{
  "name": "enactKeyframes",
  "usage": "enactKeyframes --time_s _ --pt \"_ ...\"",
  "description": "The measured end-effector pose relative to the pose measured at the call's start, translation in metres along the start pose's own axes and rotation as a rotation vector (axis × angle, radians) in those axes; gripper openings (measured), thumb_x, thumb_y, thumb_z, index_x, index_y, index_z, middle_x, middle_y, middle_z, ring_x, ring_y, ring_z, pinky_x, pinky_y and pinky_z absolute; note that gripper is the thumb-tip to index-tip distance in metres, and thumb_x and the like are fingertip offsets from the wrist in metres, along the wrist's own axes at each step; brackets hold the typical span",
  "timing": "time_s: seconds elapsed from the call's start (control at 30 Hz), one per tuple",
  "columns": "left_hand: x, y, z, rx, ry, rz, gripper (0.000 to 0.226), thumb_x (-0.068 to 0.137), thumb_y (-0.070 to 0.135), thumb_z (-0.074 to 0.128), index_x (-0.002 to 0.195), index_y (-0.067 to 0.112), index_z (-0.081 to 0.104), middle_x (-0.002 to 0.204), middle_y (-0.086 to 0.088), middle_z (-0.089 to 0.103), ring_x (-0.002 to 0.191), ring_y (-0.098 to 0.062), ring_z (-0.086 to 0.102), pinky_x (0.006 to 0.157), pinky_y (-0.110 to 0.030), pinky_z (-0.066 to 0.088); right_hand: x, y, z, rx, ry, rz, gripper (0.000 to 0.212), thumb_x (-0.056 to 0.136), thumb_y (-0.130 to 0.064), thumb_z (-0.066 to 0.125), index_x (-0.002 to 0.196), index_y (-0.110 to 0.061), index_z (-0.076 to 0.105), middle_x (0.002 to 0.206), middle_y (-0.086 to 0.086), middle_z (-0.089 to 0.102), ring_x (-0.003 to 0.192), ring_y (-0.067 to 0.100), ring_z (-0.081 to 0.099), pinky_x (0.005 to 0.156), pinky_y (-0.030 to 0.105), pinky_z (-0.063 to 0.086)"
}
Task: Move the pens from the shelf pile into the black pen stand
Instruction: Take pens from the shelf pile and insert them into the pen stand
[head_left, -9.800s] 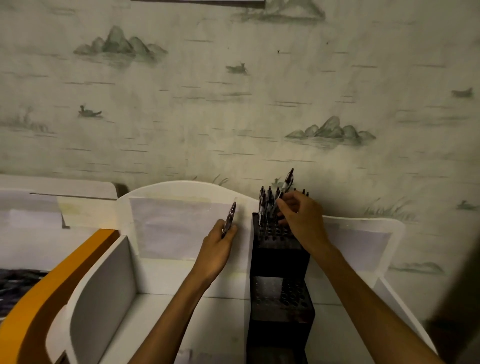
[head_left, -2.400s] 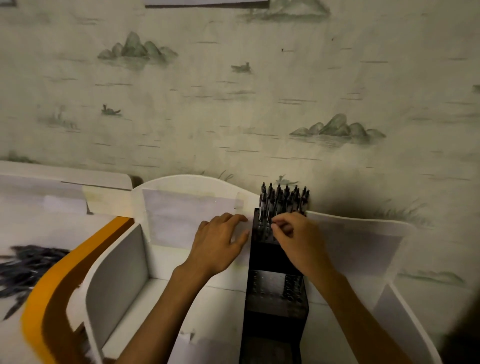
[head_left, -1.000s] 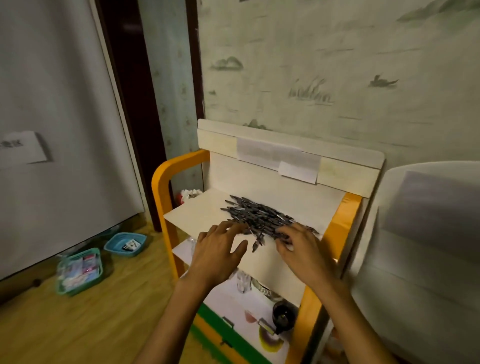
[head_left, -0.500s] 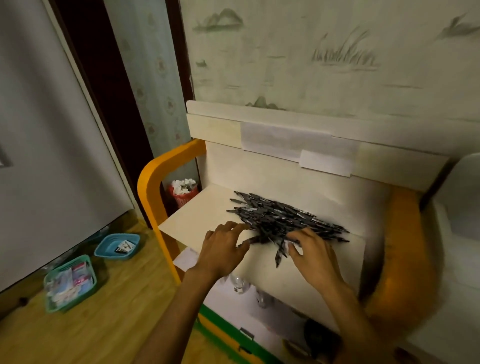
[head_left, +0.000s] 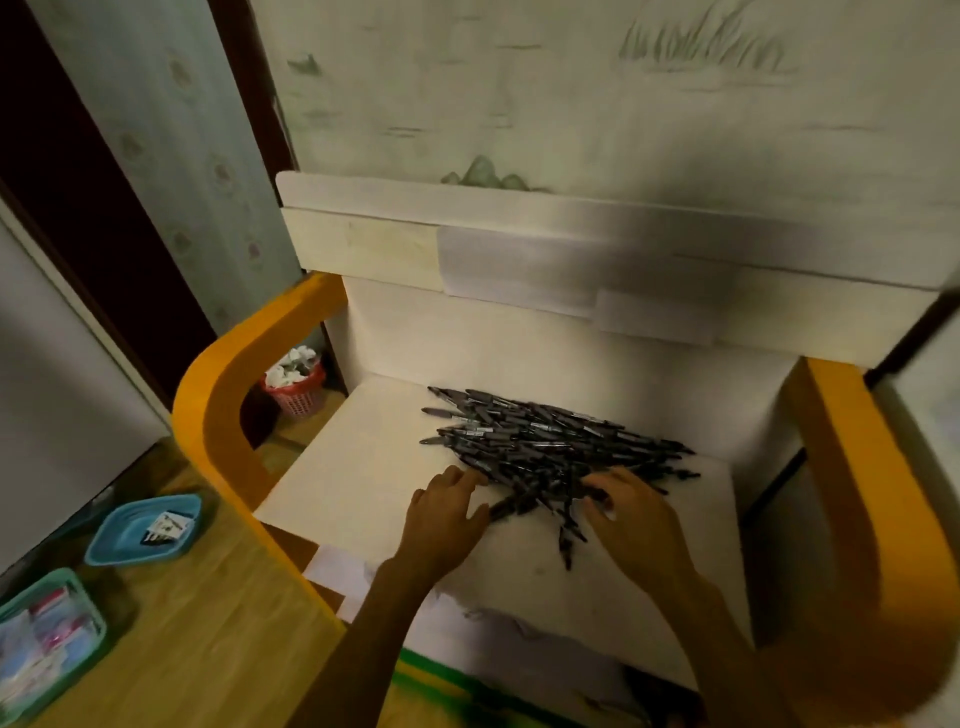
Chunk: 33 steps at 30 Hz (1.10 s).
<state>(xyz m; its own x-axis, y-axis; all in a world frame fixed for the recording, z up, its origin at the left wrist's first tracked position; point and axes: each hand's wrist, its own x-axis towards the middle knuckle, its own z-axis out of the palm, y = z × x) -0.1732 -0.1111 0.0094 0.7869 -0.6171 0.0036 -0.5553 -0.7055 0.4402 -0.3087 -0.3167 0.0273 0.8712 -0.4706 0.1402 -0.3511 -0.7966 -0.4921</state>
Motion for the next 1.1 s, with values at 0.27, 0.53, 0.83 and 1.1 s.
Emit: enactKeyframes --time_s 0.27,0.53,0.83,1.1 --pt "0.045 -0.03 0.013 -0.001 -0.012 0.172 0.041 0.093 0.013 0.058 0.131 0.029 0.056 0.131 0.002 0.053 0.117 -0.017 0.051 0.094 -0.029 0.039 -0.003 -0.007 0.014 -0.004 0.131 0.09 0.02 0.088 -0.022 0.069 0.108 -0.022 0.07 0.104 -0.004 0.065 0.087 0.014 0.062 0.072 0.022 0.046" --pt "0.077 -0.049 0.027 0.046 0.015 0.181 0.028 0.092 0.025 0.064 0.118 0.036 0.064 0.119 0.001 0.057 0.109 -0.022 0.055 0.085 -0.037 0.047 -0.021 -0.002 0.025 -0.045 0.158 0.178 0.022 0.088 -0.023 0.068 0.11 -0.028 0.068 0.109 -0.009 0.064 0.082 0.007 0.06 0.067 0.014 0.038" --pt "0.079 -0.055 0.025 0.104 0.095 0.319 0.026 0.075 0.029 0.083 0.096 0.027 0.068 0.104 -0.002 0.061 0.101 -0.027 0.057 0.082 -0.041 0.046 -0.023 0.007 0.025 -0.085 0.126 0.216 0.022 0.09 -0.025 0.065 0.112 -0.03 0.066 0.111 -0.009 0.063 0.081 0.006 0.059 0.066 0.016 0.038" --pt "0.073 -0.023 0.033 0.213 0.057 0.785 0.038 0.078 0.025 0.081 0.109 0.025 0.059 0.105 0.002 0.062 0.096 -0.017 0.058 0.088 -0.031 0.05 -0.02 0.019 0.014 -0.066 0.112 0.231 0.023 0.092 -0.025 0.063 0.114 -0.03 0.066 0.113 -0.01 0.062 0.086 0.007 0.06 0.066 0.01 0.034"
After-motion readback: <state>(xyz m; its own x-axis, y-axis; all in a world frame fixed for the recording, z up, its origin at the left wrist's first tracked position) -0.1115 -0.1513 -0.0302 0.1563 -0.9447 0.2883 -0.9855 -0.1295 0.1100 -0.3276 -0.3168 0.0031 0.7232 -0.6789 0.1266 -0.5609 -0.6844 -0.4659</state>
